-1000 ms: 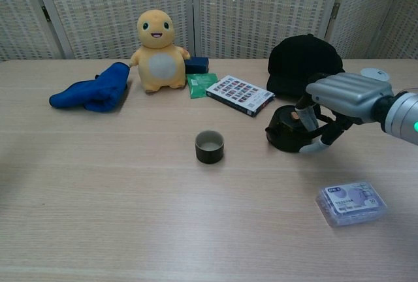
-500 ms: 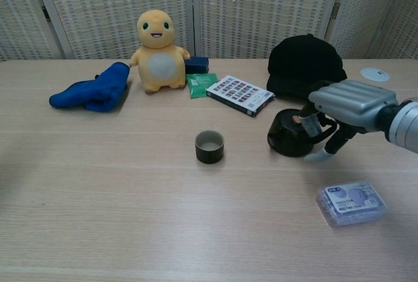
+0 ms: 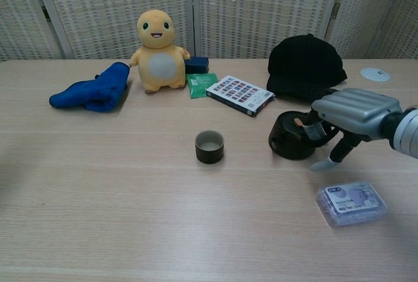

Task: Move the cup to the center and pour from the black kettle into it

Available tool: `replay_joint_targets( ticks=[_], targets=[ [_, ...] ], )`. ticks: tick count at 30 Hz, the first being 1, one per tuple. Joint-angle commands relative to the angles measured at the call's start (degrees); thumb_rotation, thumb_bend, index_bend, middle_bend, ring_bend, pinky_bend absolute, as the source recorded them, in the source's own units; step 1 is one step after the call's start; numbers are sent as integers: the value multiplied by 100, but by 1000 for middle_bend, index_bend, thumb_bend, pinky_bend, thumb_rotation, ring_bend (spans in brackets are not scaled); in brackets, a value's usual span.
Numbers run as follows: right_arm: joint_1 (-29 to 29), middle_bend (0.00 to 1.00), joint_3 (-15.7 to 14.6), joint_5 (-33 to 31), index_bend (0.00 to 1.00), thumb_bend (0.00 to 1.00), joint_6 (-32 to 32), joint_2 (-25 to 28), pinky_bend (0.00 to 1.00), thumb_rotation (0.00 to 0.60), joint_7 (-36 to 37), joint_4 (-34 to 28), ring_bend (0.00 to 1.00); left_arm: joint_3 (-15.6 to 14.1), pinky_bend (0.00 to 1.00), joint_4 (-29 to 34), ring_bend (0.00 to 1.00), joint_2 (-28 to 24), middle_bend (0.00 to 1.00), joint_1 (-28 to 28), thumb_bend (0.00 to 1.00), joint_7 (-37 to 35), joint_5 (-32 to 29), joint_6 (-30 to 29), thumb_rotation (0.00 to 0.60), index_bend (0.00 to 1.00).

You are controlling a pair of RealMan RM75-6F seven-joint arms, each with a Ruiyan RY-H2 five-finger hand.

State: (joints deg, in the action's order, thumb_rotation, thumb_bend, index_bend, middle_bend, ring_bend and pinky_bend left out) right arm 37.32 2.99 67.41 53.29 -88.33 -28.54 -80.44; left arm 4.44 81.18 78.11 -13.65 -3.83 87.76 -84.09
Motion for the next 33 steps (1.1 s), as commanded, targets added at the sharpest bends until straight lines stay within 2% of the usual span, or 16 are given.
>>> replay_joint_targets(
  ticks=[1,15,24,33],
  targets=[
    [-14,558,-25,-2,605,0,-9,7,0,435,-14,4,445,1,145,-9,313,2,306,2,55,-5,-8,4,113,228],
    [-145,586,-119,-44,622,0,21,62,0,501,15,-47,483,8,145,-50,313,24,306,-2,56,-27,-18,14,111,228],
    [-100,706,11,-51,743,0,-104,62,0,594,342,9,626,24,142,-42,313,11,306,10,56,-7,-26,-22,113,228],
    [108,812,226,-147,852,0,-599,35,0,600,981,129,756,29,139,-4,313,-41,306,48,56,34,-52,-60,112,229]
  ],
)
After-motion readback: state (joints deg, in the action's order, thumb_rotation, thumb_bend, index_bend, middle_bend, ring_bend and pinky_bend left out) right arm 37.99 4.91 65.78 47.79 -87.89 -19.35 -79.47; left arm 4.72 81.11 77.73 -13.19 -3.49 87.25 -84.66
